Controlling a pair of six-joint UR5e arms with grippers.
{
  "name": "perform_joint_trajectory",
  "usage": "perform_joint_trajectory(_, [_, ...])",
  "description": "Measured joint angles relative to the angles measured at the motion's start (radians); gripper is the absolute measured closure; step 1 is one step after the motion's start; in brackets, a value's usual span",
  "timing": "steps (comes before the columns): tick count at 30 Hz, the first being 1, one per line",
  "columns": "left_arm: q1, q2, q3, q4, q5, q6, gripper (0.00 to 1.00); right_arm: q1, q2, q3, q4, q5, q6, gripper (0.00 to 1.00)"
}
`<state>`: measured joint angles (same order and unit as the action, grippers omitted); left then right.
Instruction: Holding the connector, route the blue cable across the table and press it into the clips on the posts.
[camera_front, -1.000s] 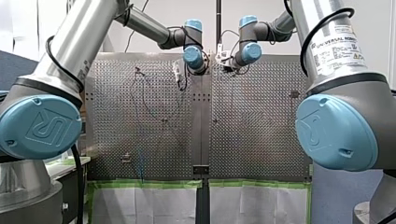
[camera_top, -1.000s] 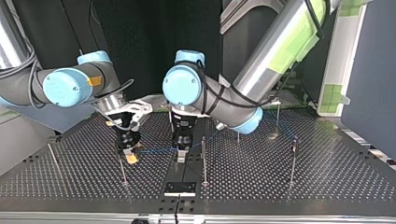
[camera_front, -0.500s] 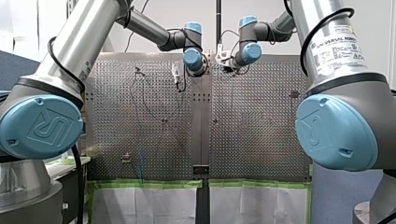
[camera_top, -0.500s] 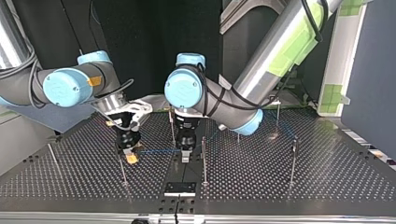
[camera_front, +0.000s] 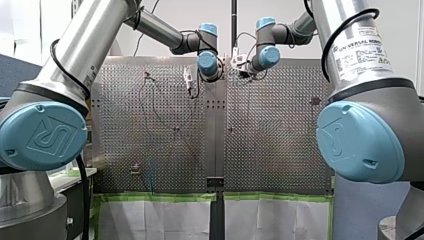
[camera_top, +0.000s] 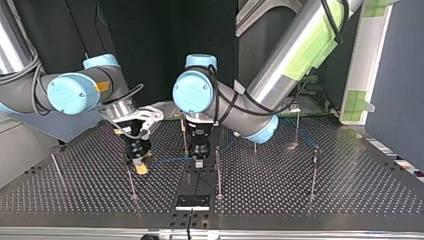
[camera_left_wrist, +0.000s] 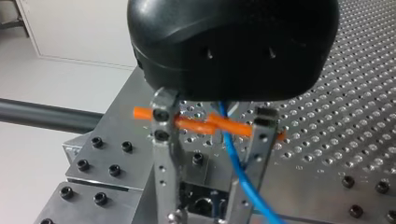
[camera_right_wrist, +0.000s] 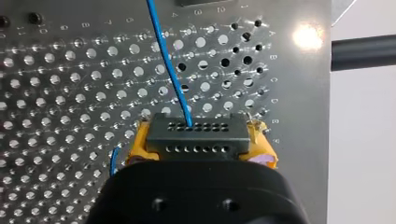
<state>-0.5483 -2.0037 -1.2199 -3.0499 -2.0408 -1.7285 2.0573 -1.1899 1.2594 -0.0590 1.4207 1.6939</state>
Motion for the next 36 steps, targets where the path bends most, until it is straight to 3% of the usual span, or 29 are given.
perform_joint_trajectory(7, [-0.020,0.001,-0.016,-0.021,-0.012,0.000,1.00,0.005,0.000,0.028,0.000,0.000,0.000,0.98])
perform_joint_trajectory(14, [-0.046,0.001,-0.079,-0.005,-0.068,0.001,1.00,0.010,0.000,0.049,0.002,0.000,0.000,0.98])
perform_joint_trajectory(20, [-0.055,0.001,-0.146,0.055,-0.080,-0.009,1.00,0.012,-0.001,0.075,0.002,0.000,0.000,0.98])
perform_joint_trajectory(27, [-0.062,0.001,-0.218,0.127,-0.073,-0.021,1.00,0.007,-0.002,0.140,-0.004,0.003,-0.003,0.98])
perform_joint_trajectory(36, [-0.073,-0.003,-0.316,0.225,-0.035,-0.018,1.00,0.004,-0.001,0.240,-0.083,0.006,-0.008,0.98])
